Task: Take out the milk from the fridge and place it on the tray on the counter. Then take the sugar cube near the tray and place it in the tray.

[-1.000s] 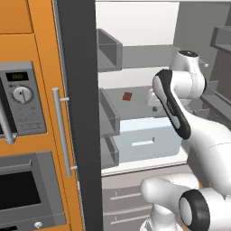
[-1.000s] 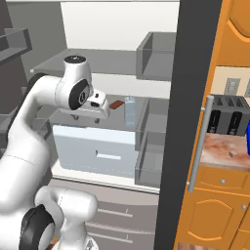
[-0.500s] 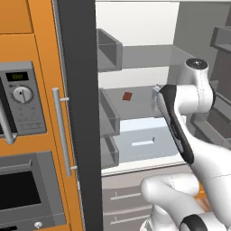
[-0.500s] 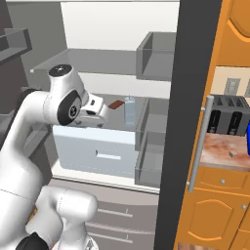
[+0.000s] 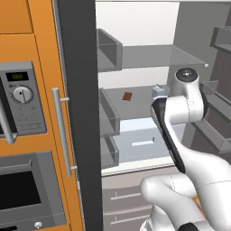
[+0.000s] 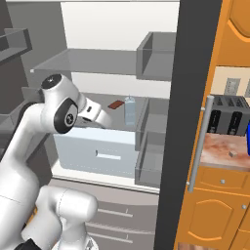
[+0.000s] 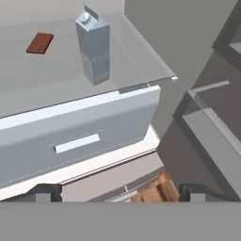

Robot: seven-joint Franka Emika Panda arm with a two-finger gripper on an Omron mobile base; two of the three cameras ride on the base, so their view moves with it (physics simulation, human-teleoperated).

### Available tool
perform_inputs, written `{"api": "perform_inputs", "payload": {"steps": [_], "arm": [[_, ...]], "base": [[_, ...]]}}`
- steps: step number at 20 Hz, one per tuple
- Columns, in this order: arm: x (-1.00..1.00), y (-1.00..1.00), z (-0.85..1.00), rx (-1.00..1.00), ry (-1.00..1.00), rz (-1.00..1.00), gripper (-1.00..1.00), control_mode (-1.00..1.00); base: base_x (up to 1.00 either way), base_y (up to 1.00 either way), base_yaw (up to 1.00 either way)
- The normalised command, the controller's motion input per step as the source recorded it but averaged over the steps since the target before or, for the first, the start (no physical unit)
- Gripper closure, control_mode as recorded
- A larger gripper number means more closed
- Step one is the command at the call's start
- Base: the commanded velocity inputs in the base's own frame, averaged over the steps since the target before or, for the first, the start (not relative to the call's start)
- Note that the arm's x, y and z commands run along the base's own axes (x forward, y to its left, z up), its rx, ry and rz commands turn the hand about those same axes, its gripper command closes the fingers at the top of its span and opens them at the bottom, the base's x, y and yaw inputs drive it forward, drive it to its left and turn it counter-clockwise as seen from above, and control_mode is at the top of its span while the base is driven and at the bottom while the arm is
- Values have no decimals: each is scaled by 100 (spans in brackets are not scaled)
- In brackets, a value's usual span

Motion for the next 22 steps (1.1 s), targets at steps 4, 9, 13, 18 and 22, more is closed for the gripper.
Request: {"api": "perform_inputs", "payload": {"steps": [4, 9, 13, 18, 22], "arm": [[34, -35, 0, 0, -15, -5, -100, -100], [19, -36, -5, 0, -17, 9, -100, -100], [48, 0, -7, -2, -14, -1, -100, -100], [36, 25, -2, -2, -11, -25, -100, -100], [8, 15, -4, 1, -12, -17, -100, -100]], "base": [[0, 0, 0], [0, 0, 0], [0, 0, 0], [0, 0, 0], [0, 0, 0]]}}
